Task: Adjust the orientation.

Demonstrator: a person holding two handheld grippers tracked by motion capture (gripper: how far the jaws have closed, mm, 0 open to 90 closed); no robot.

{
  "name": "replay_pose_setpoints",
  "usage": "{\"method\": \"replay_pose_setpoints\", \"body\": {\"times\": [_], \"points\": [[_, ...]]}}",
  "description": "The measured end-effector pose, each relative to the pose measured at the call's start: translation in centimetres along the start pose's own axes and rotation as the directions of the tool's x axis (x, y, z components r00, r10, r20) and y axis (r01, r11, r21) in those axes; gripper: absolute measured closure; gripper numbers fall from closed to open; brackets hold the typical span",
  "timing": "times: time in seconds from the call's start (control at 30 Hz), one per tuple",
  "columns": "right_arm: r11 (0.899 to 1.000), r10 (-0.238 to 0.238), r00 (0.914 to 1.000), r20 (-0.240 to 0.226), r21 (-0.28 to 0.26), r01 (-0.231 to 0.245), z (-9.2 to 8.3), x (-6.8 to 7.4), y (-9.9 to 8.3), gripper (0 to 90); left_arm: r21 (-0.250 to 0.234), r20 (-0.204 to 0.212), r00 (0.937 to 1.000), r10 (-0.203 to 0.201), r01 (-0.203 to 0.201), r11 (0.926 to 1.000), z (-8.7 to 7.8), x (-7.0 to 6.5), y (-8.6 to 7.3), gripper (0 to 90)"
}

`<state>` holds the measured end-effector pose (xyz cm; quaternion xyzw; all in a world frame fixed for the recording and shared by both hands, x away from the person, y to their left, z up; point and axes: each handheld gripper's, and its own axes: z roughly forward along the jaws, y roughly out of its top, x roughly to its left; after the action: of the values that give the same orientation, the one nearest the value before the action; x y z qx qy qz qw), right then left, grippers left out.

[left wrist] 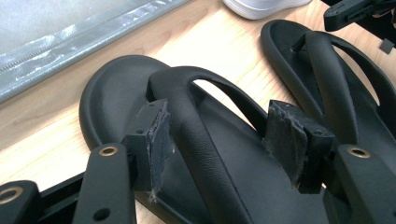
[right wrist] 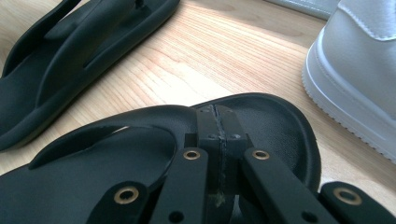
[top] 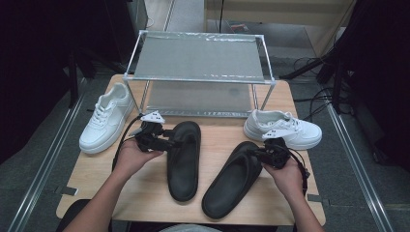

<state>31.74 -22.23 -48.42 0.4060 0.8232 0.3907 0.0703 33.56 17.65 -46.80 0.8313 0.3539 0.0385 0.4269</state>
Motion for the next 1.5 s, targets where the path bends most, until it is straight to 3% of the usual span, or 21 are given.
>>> {"method": "replay_pose_setpoints", "body": {"times": [0.17, 0.6, 1.0, 1.5], "points": [[1.000, -0.001, 0.9999, 0.013, -0.028, 0.001, -1.5, 0.4, -0.4, 90.0, -0.024, 0.003, 0.9999, 0.010, -0.010, 0.9997, -0.4, -0.2, 0.0, 40.6], [1.000, 0.005, 0.9997, -0.022, 0.007, -0.004, -3.9, 3.1, -3.6, 90.0, -0.028, 0.003, 1.0000, -0.002, 0.002, 0.9996, -0.5, 0.1, 0.0, 40.5], [0.995, -0.028, 0.9986, -0.045, 0.091, 0.032, -2.8, 4.1, -4.1, 90.0, -0.023, 0.000, 1.0000, -0.001, 0.001, 0.9997, -0.4, 0.1, 0.0, 40.4], [0.994, -0.054, 0.9971, -0.055, 0.089, 0.059, -1.3, 3.9, -2.7, 90.0, -0.017, 0.000, 1.0000, -0.004, 0.004, 0.9998, -0.3, 0.2, 0.0, 40.3]]}}
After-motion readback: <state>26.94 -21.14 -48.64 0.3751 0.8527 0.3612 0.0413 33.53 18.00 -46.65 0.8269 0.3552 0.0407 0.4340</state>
